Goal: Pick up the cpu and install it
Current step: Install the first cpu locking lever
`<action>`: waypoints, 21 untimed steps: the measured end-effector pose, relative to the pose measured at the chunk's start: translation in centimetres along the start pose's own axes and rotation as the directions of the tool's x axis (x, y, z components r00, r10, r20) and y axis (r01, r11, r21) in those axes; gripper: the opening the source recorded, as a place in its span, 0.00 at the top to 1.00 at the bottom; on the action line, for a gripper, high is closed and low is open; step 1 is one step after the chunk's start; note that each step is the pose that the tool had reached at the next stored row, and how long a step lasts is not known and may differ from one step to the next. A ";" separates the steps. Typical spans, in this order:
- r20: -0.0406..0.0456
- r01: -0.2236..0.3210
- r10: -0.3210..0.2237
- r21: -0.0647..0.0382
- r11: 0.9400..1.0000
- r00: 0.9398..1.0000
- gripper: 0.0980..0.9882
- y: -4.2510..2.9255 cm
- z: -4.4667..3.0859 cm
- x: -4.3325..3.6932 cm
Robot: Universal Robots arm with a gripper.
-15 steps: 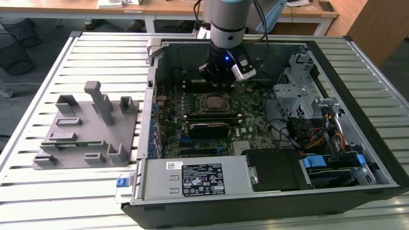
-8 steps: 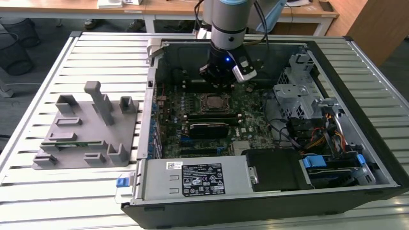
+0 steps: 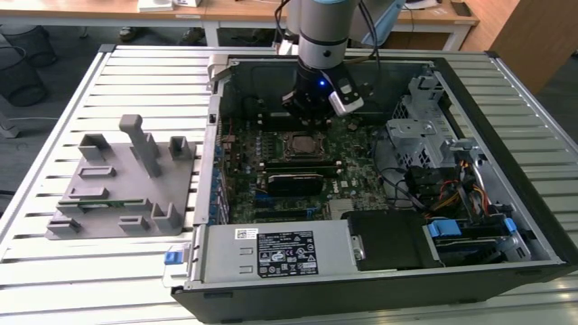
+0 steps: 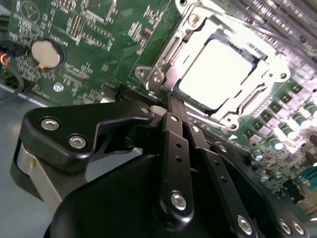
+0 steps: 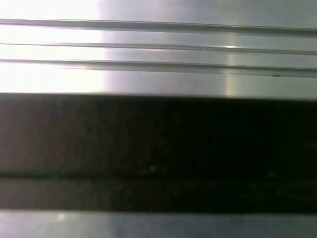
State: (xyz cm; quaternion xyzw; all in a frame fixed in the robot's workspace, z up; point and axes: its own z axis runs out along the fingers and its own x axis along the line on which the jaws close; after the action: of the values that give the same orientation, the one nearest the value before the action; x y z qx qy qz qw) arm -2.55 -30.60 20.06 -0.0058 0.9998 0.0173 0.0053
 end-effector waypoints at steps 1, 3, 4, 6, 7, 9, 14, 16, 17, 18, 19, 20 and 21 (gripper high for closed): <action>0.000 0.000 0.000 0.009 1.000 1.000 0.99 0.00 0.03 0.00; 0.000 0.000 0.000 0.023 1.000 1.000 0.99 0.01 0.15 -0.01; 0.000 0.000 0.000 0.028 1.000 1.000 0.99 0.02 0.21 -0.02; -0.001 0.000 0.000 0.033 0.999 1.000 0.99 0.05 0.30 -0.06; -0.001 0.000 0.000 0.033 0.999 1.000 0.99 0.07 0.33 -0.07; -0.001 0.000 0.000 0.033 0.999 1.000 0.99 0.13 0.38 -0.12; -0.001 0.000 0.000 0.027 1.000 1.000 0.99 0.26 0.46 -0.22; -0.001 0.000 0.000 0.020 1.000 1.000 0.99 0.28 0.49 -0.23; -0.001 0.000 0.000 0.015 1.000 1.000 0.99 0.28 0.49 -0.23; 0.000 0.000 0.000 0.009 1.000 1.000 0.99 0.28 0.49 -0.23; 0.000 0.000 0.000 0.002 1.000 1.000 0.99 0.28 0.49 -0.23; 0.000 0.000 0.000 -0.005 1.000 1.000 0.99 0.28 0.51 -0.23; 0.000 0.000 0.000 -0.010 1.000 1.000 0.99 0.29 0.51 -0.24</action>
State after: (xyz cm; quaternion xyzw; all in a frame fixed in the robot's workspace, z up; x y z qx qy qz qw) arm -2.31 -30.29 19.56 -0.0057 0.9997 0.0225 0.0054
